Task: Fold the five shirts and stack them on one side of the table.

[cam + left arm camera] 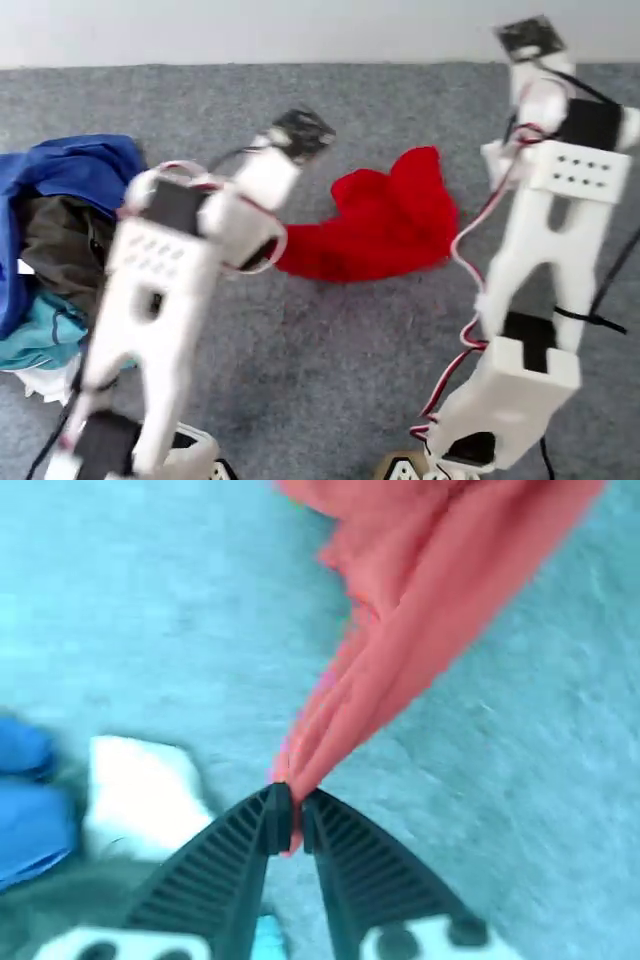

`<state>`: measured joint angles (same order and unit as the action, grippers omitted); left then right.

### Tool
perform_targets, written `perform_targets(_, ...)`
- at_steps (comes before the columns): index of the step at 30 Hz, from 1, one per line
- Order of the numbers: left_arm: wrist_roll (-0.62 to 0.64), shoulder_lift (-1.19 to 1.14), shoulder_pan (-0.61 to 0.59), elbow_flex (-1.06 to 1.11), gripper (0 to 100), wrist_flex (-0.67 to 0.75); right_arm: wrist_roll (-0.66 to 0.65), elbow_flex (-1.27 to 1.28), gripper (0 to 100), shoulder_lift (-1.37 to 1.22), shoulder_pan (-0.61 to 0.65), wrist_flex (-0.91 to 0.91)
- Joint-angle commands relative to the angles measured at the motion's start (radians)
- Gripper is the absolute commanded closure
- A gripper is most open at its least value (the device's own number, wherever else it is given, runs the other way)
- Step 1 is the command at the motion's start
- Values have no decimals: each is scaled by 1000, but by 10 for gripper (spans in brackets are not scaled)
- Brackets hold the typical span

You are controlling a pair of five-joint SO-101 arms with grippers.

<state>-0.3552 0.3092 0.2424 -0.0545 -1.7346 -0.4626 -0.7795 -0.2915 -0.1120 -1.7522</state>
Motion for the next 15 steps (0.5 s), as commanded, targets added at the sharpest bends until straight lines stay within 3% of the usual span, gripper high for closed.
perform_targets(1, -9, 157, -89, 7, 987, -21, 20, -44, 736, 39, 165, -38)
perform_targets(5, -38, 281, -209, 79, 987, -21, 68, -43, 736, -54, 326, 42)
perform_targets(9, -94, 410, -330, 117, 987, -23, 137, -48, 745, -225, 397, 145)
perform_targets(15, -192, 456, -480, 317, 985, -25, 199, -54, 996, -443, 367, 220)
